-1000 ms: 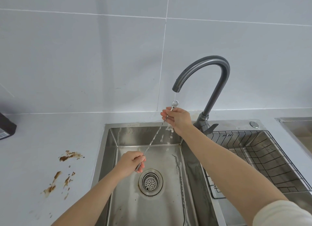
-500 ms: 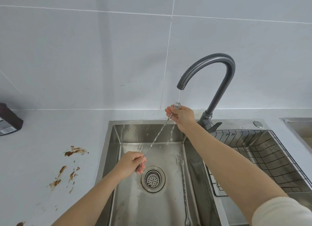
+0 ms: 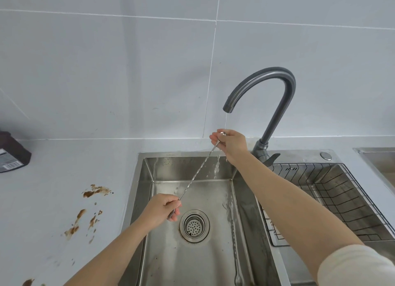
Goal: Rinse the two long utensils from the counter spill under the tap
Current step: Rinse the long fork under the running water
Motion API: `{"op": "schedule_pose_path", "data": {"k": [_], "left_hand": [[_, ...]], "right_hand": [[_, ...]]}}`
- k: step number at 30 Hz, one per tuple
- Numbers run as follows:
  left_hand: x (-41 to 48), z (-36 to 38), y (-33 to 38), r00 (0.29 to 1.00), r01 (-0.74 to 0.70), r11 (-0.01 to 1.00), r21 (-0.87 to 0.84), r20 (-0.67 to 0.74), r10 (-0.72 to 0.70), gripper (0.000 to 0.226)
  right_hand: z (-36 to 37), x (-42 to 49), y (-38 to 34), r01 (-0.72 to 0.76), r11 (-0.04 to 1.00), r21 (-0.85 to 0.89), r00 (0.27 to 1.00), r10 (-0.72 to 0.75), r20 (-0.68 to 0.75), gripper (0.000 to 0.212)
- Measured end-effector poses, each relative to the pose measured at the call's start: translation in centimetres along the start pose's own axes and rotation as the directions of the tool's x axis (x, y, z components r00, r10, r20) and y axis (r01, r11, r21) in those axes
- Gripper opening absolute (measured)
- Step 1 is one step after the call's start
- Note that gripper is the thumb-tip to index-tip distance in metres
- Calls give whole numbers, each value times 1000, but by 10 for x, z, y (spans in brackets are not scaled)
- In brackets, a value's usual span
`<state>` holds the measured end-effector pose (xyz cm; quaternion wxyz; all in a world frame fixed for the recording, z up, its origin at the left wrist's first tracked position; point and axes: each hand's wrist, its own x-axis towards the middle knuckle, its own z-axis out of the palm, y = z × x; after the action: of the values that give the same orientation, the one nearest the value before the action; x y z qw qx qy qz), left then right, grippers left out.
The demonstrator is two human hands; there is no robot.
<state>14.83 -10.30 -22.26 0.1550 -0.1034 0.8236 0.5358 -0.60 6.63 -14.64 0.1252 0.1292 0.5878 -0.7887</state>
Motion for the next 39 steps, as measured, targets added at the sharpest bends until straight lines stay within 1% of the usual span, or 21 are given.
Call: {"op": "schedule_pose_path", "data": {"k": [3,8,10,13,15,18,20,21,23,25,27,29,31,34,35,39], "left_hand": [[-2,-2,-1,999,-2,1000,-6,-52,1,36],[-4,0,0,997,-8,1000,21,-81,9,40],[-6,0,0,997,-14,999,40,-79,18,40],[-7,-1,1,996,-10,999,46,-87,14,39],[-7,-1,2,996,-3,999,32,-85,5,39],[-7,0,4,996,-6,1000,27,-87,9,38],[-7,2,5,996,-7,1000,27,-86,10,39],[-7,3,5,996,-4,1000,24,-87,6,39],[-8,4,4,996,5,1000,17,-94,-3,39],[-9,3,5,994,10,1000,19,-111,-8,39],[-10,1,6,991,10,1000,23,-135,-7,39],[-10,0,8,988,5,1000,30,-151,-1,38],[-11,-2,11,987,0,999,40,-158,6,39],[-10,-4,14,984,-15,999,38,-175,22,44],[-10,-4,15,983,-20,999,31,-180,25,45],[-9,-5,17,978,-31,999,19,-208,34,49]], "right_hand": [[-2,-2,1,10,1000,7,1000,-10,-1,13],[-1,-4,3,-29,996,-80,1000,29,-8,23],[-3,-4,2,-2,989,-147,1000,4,13,24],[-7,-2,1,53,974,-219,998,-48,30,17],[-11,-2,-1,75,983,-168,997,-73,21,12],[-17,-3,-6,72,997,-27,996,-70,51,12],[-18,-3,-7,44,999,-14,995,-43,87,9],[-18,-3,-8,29,998,-57,995,-23,97,13],[-18,-2,-7,15,980,-200,995,5,103,24],[-19,-1,-7,19,949,-314,995,12,96,28],[-19,1,-6,39,936,-350,996,-8,91,28],[-20,2,-7,60,956,-286,995,-33,97,21],[-20,2,-8,66,986,-151,991,-47,124,11],[-16,1,-9,53,998,32,986,-58,159,10],[-14,0,-10,51,998,47,986,-57,154,11],[-7,0,-10,6,1000,-15,996,-5,92,20]]}}
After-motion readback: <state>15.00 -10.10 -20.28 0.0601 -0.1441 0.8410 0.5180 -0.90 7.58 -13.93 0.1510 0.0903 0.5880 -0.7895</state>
